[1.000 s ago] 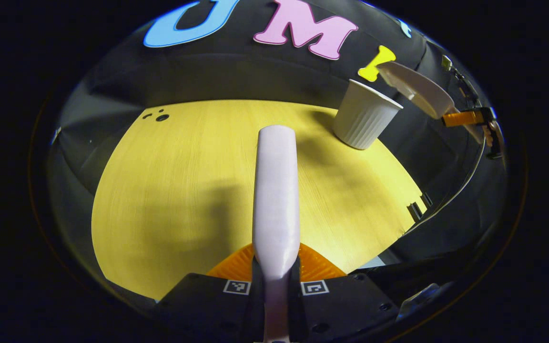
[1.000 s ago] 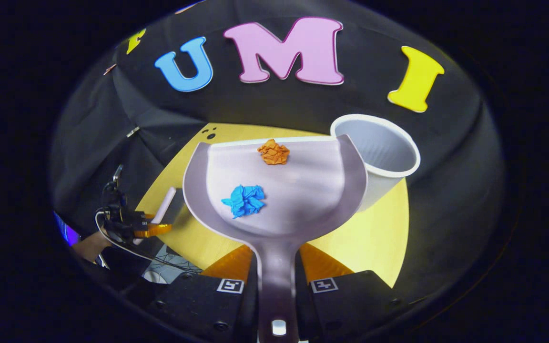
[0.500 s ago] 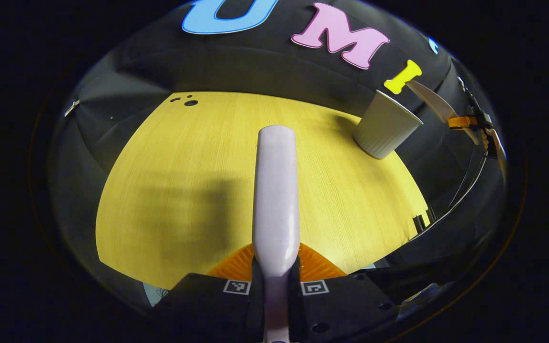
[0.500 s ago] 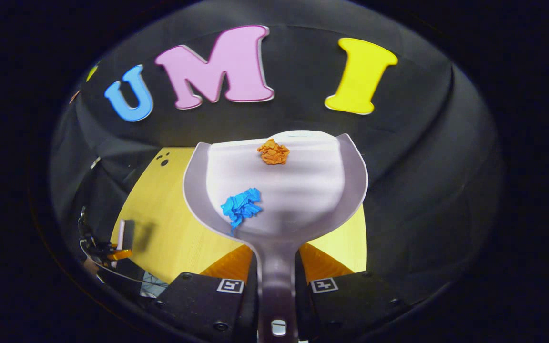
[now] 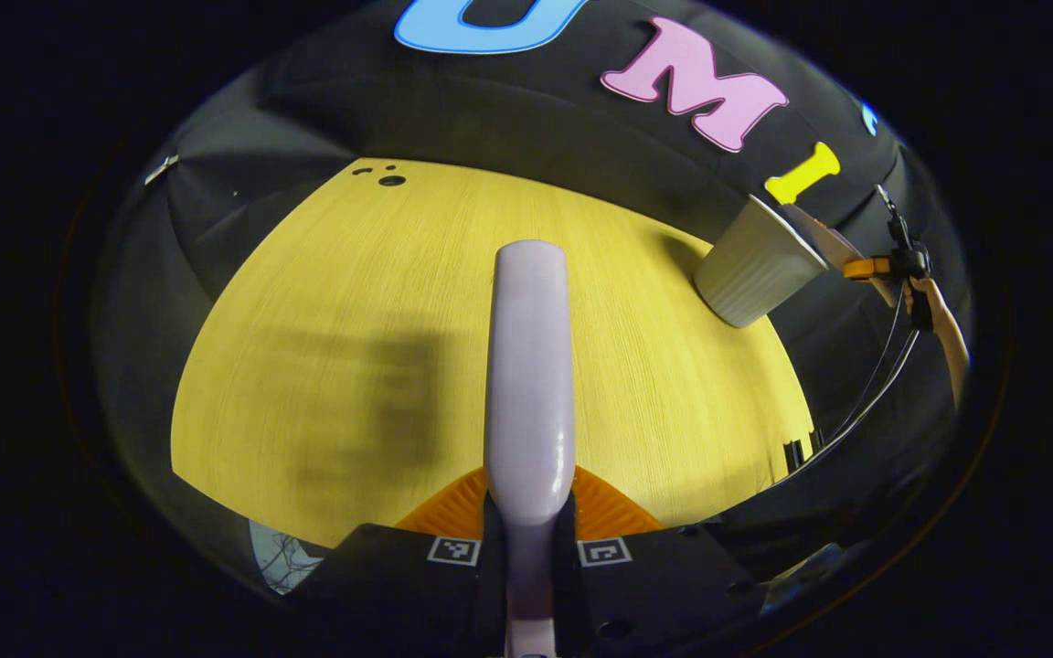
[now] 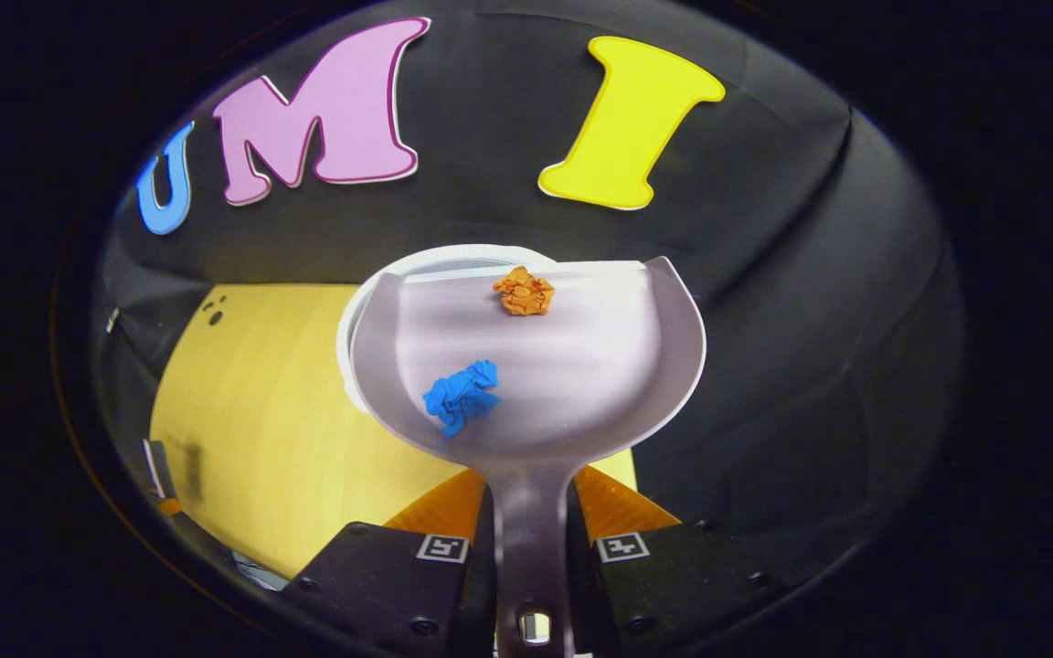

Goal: Pick up the small broom and dustpan from the desktop, sweep the trash into the dustpan with the broom, and then empty the trash into the garbage bin.

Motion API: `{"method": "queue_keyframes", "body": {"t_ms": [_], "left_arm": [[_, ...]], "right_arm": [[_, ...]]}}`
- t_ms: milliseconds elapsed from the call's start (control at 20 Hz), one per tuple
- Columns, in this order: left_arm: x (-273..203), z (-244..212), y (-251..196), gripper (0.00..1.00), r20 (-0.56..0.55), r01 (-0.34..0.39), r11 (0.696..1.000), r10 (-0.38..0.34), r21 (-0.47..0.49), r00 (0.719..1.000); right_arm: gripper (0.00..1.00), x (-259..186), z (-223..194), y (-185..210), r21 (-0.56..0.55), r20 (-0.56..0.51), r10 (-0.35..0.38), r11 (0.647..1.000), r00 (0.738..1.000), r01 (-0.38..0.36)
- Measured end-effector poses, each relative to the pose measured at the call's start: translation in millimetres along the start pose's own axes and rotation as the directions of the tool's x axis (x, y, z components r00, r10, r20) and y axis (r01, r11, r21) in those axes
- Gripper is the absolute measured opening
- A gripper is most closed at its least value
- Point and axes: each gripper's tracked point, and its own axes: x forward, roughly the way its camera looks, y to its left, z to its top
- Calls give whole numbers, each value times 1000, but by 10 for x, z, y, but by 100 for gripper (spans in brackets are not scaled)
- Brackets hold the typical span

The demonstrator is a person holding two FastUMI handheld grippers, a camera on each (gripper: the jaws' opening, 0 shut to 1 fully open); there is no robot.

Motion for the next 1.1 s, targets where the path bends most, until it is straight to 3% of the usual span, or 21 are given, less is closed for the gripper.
{"method": "queue_keyframes", "body": {"t_ms": [100, 150, 250, 400, 500, 700, 850, 900, 950, 1100], "left_arm": [[-11, -15, 16, 24, -8, 0, 1000, 0, -24, 1000], [-25, -11, 30, 24, -13, -4, 1000, 4, -28, 1000], [-59, 14, 70, 24, -11, -14, 1000, 14, -21, 1000], [-88, 81, 117, 24, -2, -22, 999, 22, -27, 1000], [-83, 102, 126, 24, 1, -16, 999, 16, -35, 1000], [-88, 59, 118, 24, -2, -9, 1000, 8, -25, 1000], [-96, -14, 144, 24, -15, -14, 999, 14, -29, 1000], [-91, -45, 152, 24, -20, -13, 999, 13, -38, 1000], [-93, -68, 166, 24, -27, -13, 999, 11, -48, 1000], [-89, -101, 217, 24, -32, -23, 998, 21, -56, 999]], "right_arm": [[31, 102, 61, -20, -29, 16, -40, 999, 999, 41], [40, 140, 76, -21, -47, 20, -55, 997, 998, 56], [36, 185, 103, -43, -97, 34, -98, 990, 995, 101], [36, 290, 149, -74, -229, 79, -188, 952, 979, 201], [36, 257, 202, -139, -332, 144, -253, 898, 957, 287], [36, 205, 216, -240, -523, 254, -322, 747, 912, 410], [31, 191, 244, -281, -569, 286, -352, 686, 891, 453], [36, 187, 257, -287, -589, 292, -360, 662, 886, 463], [31, 189, 275, -295, -616, 304, -367, 628, 879, 475], [36, 160, 311, -294, -695, 353, -370, 511, 859, 506]]}}
